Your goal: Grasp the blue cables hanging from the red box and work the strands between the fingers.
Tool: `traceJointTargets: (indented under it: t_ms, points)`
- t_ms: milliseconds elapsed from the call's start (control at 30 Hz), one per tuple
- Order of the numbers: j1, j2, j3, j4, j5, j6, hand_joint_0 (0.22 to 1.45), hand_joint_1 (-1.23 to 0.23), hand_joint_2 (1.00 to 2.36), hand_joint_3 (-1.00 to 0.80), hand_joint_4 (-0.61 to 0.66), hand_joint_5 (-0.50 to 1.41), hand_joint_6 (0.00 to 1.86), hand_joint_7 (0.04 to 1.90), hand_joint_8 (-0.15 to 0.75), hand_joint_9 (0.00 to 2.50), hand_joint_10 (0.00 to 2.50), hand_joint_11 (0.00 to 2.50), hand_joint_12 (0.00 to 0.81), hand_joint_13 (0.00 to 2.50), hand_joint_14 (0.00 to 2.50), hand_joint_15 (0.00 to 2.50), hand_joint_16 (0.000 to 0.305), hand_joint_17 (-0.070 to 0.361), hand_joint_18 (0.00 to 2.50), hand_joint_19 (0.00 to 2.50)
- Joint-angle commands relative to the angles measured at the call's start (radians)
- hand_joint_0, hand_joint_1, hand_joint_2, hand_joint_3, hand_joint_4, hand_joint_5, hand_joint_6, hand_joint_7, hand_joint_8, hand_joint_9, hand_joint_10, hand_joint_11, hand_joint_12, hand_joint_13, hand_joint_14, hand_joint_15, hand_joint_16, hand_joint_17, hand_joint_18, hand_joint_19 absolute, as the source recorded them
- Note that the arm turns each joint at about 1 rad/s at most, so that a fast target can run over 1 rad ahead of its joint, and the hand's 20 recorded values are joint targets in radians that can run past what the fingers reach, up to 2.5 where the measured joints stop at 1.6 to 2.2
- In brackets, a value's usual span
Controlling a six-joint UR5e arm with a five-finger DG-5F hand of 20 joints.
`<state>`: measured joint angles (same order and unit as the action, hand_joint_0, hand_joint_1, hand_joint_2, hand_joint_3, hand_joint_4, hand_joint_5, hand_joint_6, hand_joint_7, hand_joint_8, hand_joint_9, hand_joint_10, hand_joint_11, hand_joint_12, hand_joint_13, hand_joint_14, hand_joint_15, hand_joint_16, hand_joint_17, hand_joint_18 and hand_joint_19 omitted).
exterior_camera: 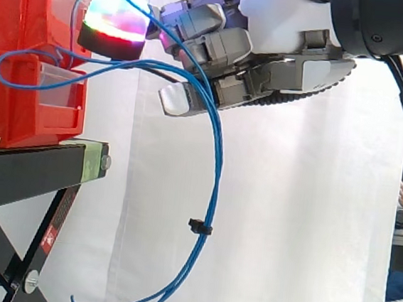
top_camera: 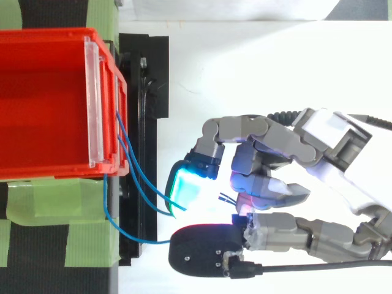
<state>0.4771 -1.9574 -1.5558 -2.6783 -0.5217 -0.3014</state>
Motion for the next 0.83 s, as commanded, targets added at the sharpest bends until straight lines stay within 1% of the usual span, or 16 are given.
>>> traceJointTargets:
  t_ms: [0,433,700,800]
  points:
    - [0.0,0.0,0.0,0.0,-0.001,0.001,0.86,-0.68,1.02,-0.27,0.26,0.17,0.76,1.3,0.497,0.39,2.5,2.5,0.54,0.75,2.5,1.66,0.06,0.134,1.15,0.79]
    - [0.0,0.0,0.0,0.0,-0.001,0.001,0.86,-0.68,1.02,-0.27,0.25,0.17,0.76,1.3,0.494,0.38,2.5,2.5,0.541,0.75,2.5,1.67,0.06,0.134,1.15,0.76]
    - [0.0,0.0,0.0,0.0,-0.001,0.001,0.86,-0.68,1.02,-0.27,0.25,0.17,0.77,1.29,0.498,0.38,2.5,2.5,0.541,0.75,2.5,1.67,0.06,0.135,1.16,0.79]
    - [0.0,0.0,-0.001,0.0,-0.001,0.001,0.87,-0.68,1.02,-0.28,0.25,0.17,0.77,1.3,0.496,0.38,2.5,2.5,0.539,0.75,2.5,1.64,0.06,0.135,1.16,0.79]
